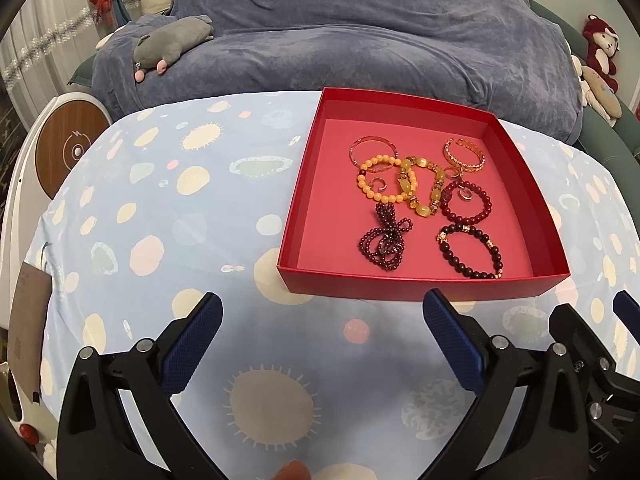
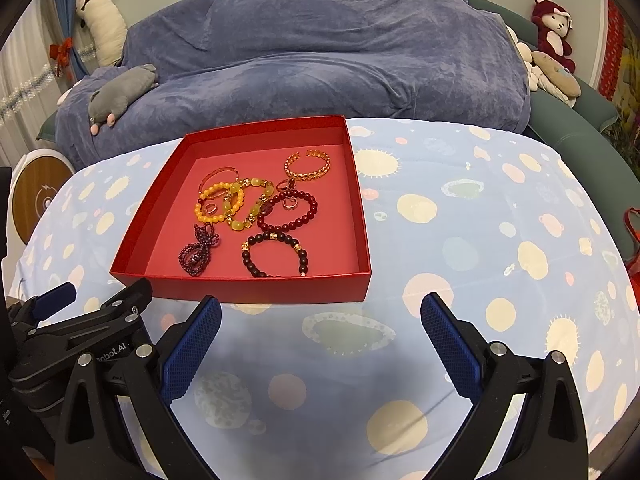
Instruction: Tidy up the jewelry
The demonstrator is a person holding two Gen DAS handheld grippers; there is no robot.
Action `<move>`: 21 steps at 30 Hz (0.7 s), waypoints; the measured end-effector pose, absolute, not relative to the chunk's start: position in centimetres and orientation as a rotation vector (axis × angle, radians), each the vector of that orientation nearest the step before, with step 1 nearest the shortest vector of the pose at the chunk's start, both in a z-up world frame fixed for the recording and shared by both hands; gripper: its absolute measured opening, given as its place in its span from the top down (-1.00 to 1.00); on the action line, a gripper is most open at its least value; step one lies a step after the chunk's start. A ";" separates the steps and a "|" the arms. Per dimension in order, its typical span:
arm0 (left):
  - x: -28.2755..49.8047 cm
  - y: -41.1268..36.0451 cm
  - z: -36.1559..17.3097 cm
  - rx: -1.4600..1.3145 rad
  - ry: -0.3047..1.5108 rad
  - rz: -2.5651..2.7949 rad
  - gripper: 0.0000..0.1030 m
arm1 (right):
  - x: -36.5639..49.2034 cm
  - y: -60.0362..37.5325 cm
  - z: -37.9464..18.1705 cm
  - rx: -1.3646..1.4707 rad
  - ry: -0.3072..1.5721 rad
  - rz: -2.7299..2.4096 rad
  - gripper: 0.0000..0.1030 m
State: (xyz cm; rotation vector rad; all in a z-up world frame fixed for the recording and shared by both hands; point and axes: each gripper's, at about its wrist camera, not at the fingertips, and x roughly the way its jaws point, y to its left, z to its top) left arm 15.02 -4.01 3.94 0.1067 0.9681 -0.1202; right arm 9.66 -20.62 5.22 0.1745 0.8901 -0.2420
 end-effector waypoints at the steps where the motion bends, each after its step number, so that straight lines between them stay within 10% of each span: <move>1: 15.0 -4.0 4.0 0.103 0.966 -0.121 -0.86 | 9.7 -20.6 5.2 0.174 0.890 -0.242 -0.87; 21: 15.1 -3.8 4.7 0.090 0.941 -0.106 -0.86 | 9.8 -20.6 5.3 0.167 0.886 -0.240 -0.87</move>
